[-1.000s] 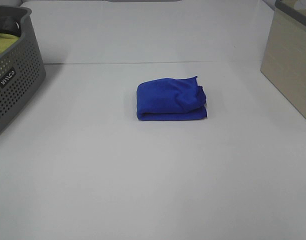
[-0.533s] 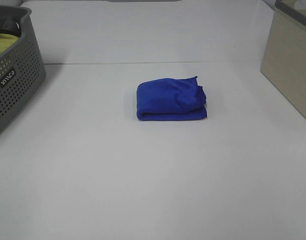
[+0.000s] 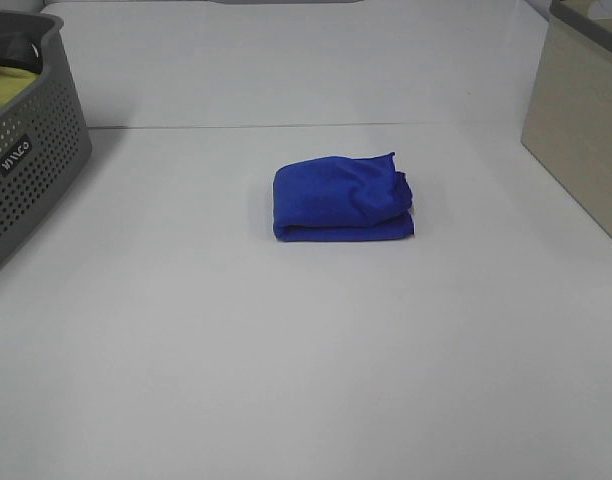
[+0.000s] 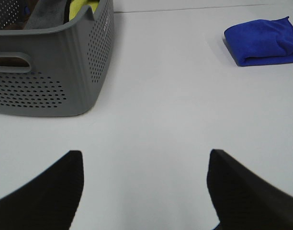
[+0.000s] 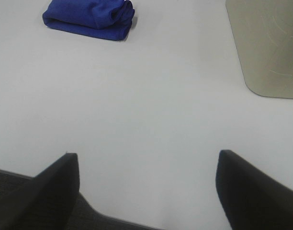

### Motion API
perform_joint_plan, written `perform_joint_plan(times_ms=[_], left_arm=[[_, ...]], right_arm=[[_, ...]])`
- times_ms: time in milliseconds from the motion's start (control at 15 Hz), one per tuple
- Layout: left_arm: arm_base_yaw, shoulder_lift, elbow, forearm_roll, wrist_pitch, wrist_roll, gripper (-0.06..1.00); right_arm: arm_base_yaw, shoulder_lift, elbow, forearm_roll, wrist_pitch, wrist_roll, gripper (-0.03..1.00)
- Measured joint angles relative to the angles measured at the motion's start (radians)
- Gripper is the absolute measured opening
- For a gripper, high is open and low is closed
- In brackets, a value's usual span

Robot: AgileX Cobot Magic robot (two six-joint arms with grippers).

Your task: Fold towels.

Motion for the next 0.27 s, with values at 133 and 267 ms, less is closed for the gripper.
perform_joint_plan(times_ms=[133,267], left_arm=[[0.000,0.000,0.000,0.000,0.000,0.001,0.69],[0.000,0.000,0.000,0.000,0.000,0.001,0.69]], right_arm=[[0.000,0.000,0.000,0.000,0.000,0.000,0.76],[0.000,0.000,0.000,0.000,0.000,0.000,0.76]])
